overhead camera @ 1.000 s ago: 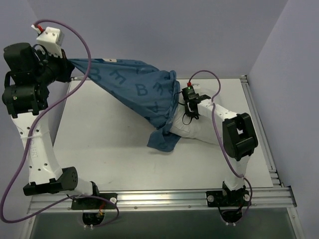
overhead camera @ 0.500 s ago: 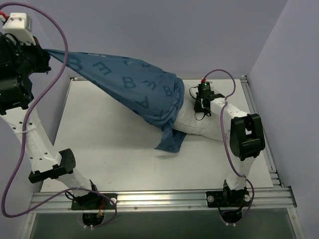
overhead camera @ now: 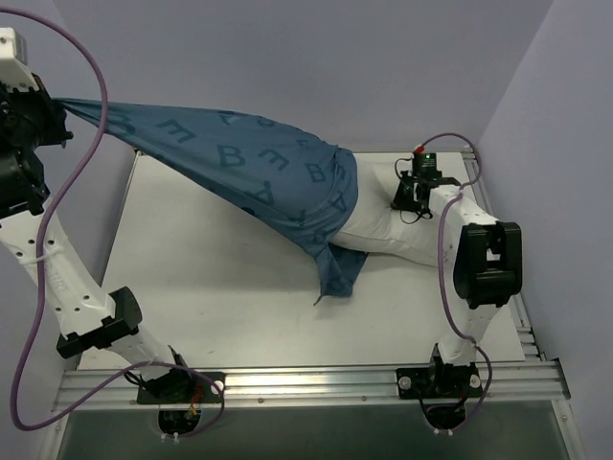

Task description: Remove the pillowcase from the pillow

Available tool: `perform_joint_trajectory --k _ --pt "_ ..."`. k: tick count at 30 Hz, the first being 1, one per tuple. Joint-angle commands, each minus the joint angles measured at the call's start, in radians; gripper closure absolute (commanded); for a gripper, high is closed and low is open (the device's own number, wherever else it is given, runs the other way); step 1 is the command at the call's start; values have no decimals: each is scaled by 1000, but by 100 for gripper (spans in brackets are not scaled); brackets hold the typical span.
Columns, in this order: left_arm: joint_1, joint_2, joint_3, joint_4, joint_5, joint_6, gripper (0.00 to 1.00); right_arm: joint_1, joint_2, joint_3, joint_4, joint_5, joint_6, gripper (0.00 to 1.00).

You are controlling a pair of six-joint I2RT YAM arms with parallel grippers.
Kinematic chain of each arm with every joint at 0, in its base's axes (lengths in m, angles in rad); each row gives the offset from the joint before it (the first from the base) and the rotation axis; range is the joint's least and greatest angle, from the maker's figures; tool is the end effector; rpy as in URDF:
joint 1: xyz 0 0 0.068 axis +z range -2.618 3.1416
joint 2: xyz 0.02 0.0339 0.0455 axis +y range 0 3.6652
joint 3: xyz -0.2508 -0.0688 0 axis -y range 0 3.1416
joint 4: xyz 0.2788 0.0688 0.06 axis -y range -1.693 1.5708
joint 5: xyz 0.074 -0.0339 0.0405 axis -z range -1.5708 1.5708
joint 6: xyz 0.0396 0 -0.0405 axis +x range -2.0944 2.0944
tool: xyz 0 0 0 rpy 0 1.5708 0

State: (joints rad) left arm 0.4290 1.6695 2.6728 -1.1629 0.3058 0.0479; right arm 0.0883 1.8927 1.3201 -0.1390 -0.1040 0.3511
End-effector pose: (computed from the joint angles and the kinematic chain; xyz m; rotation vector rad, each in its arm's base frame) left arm 0.2362 0.0949 0.6127 -0.1034 1.7206 0.0880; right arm 0.4499 0.0440 0.1767 0.2471 2.2888 0.3467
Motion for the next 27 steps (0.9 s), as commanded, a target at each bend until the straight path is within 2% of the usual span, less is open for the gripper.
perform_joint_trajectory --k 1,2,3,4,5,6,7,8,9,12,15,16,17,19,23,27 --pt "195 -79 76 545 -307 0 98 -251 137 -128 -294 434 -96 100" --pt "208 -83 59 539 -262 -8 98 -246 132 -130 -284 411 -97 100" --pt "209 -94 -11 533 -205 -13 98 -230 118 -136 -275 394 -98 100" --pt "208 -112 -74 536 -77 -29 98 -217 111 -142 -269 382 -100 100" --pt "195 -161 -152 548 -33 -36 98 -208 108 -144 -267 386 -100 100" --pt "176 -181 -298 557 -24 -28 98 -200 102 -144 -266 404 -100 100" --pt "109 -195 -351 548 -54 33 98 -208 101 -147 -264 412 -100 100" --pt "87 -204 -387 542 -127 59 98 -220 101 -150 -258 418 -98 100" --pt "83 -205 -421 531 -135 69 98 -238 103 -154 -252 408 -97 100" --pt "143 -168 -365 507 -152 49 98 -321 109 -156 -238 391 -93 100" --pt "310 -23 -22 392 -73 -36 98 -366 91 -150 -228 402 -89 100" --pt "339 16 165 369 -56 -78 98 -369 85 -147 -228 415 -87 100" --pt "387 73 223 361 -41 -89 98 -371 82 -137 -229 420 -87 100" --pt "404 50 233 391 -1 -99 98 -374 62 -134 -225 409 -78 100" --pt "404 -118 -153 583 46 -109 98 -374 29 -131 -220 409 -78 100" --pt "401 -129 -173 598 124 -176 98 -368 62 -151 -209 389 -83 100"
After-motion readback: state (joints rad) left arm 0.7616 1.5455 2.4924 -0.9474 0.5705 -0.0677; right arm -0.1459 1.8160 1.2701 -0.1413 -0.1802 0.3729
